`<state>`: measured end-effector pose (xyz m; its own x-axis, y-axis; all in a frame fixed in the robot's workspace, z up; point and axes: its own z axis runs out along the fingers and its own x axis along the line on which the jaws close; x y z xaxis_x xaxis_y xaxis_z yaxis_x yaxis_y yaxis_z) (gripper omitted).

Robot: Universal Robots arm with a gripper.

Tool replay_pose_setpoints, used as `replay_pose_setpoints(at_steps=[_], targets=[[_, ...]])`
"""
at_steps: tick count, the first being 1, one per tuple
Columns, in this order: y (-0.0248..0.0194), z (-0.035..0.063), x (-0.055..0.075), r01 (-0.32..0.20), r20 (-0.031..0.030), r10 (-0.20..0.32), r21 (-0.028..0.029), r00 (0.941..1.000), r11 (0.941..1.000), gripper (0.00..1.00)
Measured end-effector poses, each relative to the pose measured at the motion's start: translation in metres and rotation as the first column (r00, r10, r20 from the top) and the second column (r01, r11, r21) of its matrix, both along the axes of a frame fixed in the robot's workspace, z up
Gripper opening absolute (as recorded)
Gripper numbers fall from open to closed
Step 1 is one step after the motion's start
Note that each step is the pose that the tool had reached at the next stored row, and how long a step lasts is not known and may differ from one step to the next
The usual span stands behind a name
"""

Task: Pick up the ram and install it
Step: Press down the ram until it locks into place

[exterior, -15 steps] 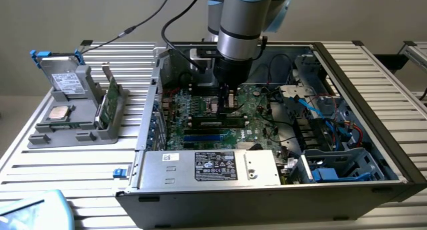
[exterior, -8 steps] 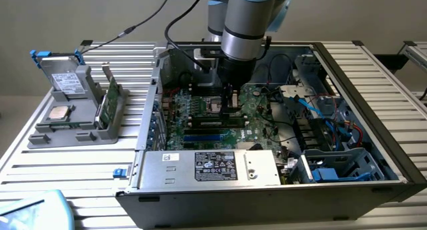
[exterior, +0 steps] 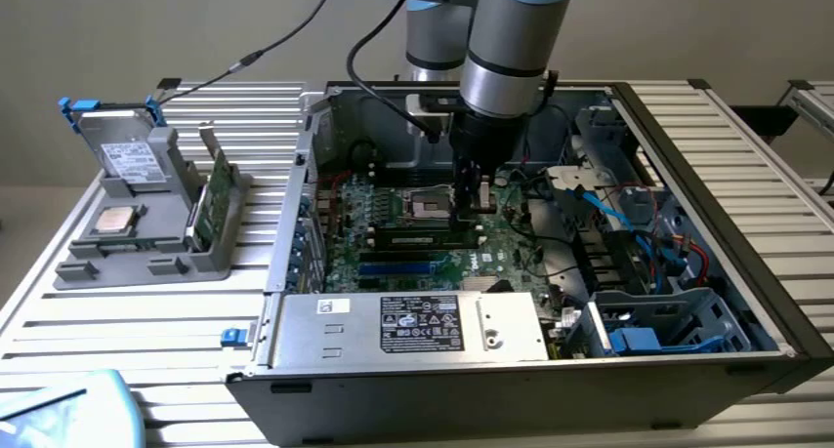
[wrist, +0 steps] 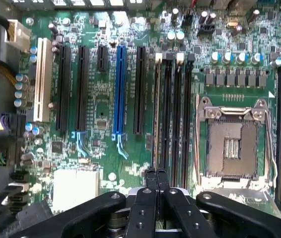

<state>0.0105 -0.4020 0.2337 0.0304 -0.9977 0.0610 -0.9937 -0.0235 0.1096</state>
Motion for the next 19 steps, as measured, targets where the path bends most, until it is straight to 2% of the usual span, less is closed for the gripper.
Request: replay_pose_setpoints(at_steps=[5, 12, 17, 19], targets=[[0.0000, -0.0041, 0.000, 0.000, -0.0001, 0.000, -0.0014, 1.0000, 1.0000, 0.11], [0.0002, -0.0100, 0.000, 0.000, -0.0003, 0.000, -0.0131, 1.0000, 0.9999, 0.11], [0.0005, -0.0092, 0.000, 0.000, 0.0002, 0.000, -0.0120, 1.0000, 0.9999, 0.11], [0.0006, -0.0034, 0.000, 0.000, 0.0007, 0.000, -0.0114, 1.0000, 0.9999, 0.11]])
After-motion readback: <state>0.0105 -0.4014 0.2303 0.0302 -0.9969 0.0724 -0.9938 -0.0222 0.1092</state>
